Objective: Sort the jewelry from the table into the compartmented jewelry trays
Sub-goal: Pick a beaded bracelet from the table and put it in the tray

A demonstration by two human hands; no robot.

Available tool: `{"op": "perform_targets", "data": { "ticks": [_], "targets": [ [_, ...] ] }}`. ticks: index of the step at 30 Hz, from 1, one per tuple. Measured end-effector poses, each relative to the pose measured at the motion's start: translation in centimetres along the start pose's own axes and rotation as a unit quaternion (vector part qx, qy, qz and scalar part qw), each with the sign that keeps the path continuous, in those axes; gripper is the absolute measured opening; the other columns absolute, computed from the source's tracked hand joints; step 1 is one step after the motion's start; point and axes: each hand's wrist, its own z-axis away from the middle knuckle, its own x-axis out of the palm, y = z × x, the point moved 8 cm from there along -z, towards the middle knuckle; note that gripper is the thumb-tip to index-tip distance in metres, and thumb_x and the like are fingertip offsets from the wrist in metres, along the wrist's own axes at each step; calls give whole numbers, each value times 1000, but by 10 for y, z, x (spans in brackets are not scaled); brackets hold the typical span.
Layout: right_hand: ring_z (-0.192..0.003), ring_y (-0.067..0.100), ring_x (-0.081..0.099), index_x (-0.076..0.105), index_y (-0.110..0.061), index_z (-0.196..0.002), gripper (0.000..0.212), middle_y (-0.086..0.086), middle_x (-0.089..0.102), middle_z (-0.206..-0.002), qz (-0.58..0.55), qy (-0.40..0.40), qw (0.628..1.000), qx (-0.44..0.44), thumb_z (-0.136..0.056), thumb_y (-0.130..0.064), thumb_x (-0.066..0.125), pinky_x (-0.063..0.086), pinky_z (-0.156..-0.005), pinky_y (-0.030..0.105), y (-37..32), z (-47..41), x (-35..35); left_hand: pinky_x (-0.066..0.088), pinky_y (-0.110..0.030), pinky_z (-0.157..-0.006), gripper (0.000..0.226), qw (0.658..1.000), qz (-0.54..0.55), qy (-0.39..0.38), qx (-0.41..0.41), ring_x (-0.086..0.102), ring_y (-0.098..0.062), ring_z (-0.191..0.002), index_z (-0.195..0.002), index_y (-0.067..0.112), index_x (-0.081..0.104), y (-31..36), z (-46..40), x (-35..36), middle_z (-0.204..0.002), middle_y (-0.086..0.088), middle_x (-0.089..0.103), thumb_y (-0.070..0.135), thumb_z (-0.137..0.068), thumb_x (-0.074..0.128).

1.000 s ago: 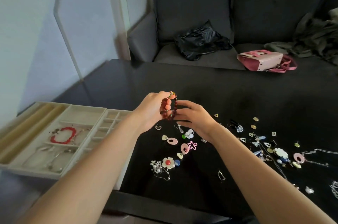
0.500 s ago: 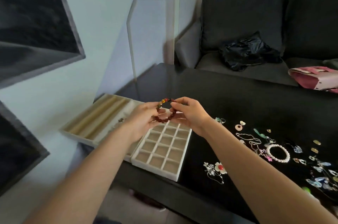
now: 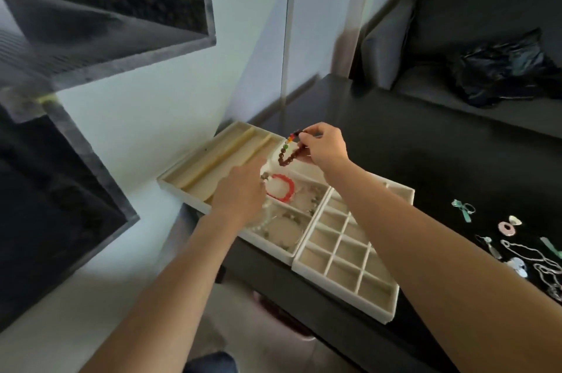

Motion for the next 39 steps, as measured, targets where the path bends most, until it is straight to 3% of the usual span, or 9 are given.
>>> {"op": "perform_targets", "data": {
  "ticks": [5,8,12,16,19,24,34,39],
  "targets": [
    [-90,20,64,62,-10,-109,18,10,66,-102,130,-1,992,-1,-92,-14,59,55,-70,25,25,-13,9,42,-30,-90,39,1000,29,10,-7,54,-20,-111,-137,17,41,-7,-7,6,-126,-4,57,16,-98,40],
    [-99,24,62,62,-11,-117,25,9,66,-109,205,-13,978,-35,-94,-19,55,53,-86,37,33,-11,6,39,-26,-87,36,999,31,4,-10,54,-18,-112,-136,17,43,-9,-4,8,-125,-3,57,19,-100,39],
    [-103,30,59,62,-4,-120,32,14,64,-114,395,-63,910,-109,-95,-5,43,49,-89,39,19,-1,13,40,-26,-89,39,1000,10,12,1,52,-17,-115,-139,19,39,-6,1,7,-128,-2,56,21,-100,41],
    [-105,29,59,63,-2,-117,35,14,62,-118,491,-93,861,-91,-93,0,38,49,-83,33,25,3,12,39,-27,-96,43,999,-23,33,28,47,-15,-122,-142,18,35,3,6,2,-135,0,51,20,-100,42],
    [-115,27,55,61,-3,-124,38,12,58,-129,495,-113,856,-96,-94,1,37,45,-93,32,24,6,17,35,-29,-104,50,995,-83,17,55,43,-15,-128,-143,17,31,9,7,6,-141,1,46,18,-96,48],
    [-124,23,50,54,-9,-133,41,8,52,-138,442,-132,881,-108,-97,-1,37,40,-95,27,20,7,25,32,-30,-107,56,988,-137,3,73,42,-15,-129,-141,16,32,12,6,11,-139,0,46,17,-91,58],
    [-119,24,53,58,-4,-128,40,10,56,-133,466,-122,871,-98,-95,2,37,43,-93,27,23,6,23,32,-30,-106,53,988,-136,10,79,40,-15,-130,-141,16,33,13,6,9,-141,1,44,14,-92,54],
    [-111,27,57,66,4,-113,36,16,64,-119,482,-120,863,-90,-93,3,36,48,-94,36,24,6,26,32,-31,-107,53,987,-139,9,80,41,-15,-130,-140,16,34,12,4,10,-140,0,45,17,-92,55]
  ]
}}
